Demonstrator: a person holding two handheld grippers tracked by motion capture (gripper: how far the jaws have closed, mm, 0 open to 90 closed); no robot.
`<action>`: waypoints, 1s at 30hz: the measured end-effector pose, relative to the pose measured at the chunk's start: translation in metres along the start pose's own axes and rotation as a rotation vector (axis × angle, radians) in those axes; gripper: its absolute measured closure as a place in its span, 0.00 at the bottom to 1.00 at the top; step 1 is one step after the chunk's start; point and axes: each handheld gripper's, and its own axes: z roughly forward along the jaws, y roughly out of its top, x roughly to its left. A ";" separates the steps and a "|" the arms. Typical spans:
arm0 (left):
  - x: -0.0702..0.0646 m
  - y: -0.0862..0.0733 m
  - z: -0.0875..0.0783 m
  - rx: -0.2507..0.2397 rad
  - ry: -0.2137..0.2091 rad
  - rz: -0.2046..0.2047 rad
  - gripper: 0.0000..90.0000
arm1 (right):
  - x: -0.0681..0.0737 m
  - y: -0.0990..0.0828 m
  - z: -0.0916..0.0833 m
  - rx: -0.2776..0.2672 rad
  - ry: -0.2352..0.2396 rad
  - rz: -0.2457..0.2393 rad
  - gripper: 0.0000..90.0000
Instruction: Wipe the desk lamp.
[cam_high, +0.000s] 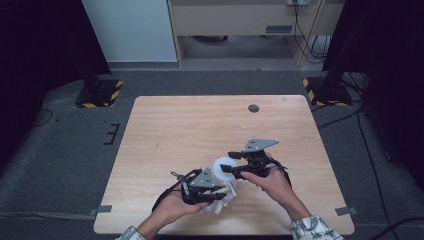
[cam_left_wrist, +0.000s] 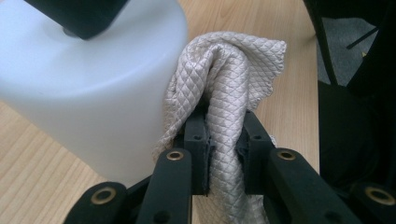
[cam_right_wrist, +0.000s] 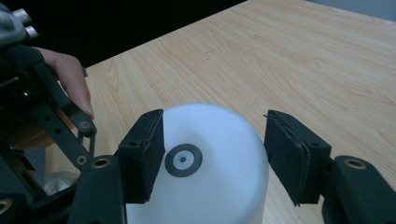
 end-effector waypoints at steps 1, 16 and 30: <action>0.000 -0.001 0.002 0.007 -0.001 0.000 0.85 | 0.000 0.000 0.000 -0.001 -0.001 -0.001 0.43; 0.005 -0.011 0.013 0.078 0.008 0.001 0.85 | 0.002 0.000 0.004 0.006 0.010 0.014 0.31; 0.003 -0.009 0.022 0.078 0.004 -0.020 0.85 | -0.002 -0.003 0.004 -0.006 0.028 0.048 0.31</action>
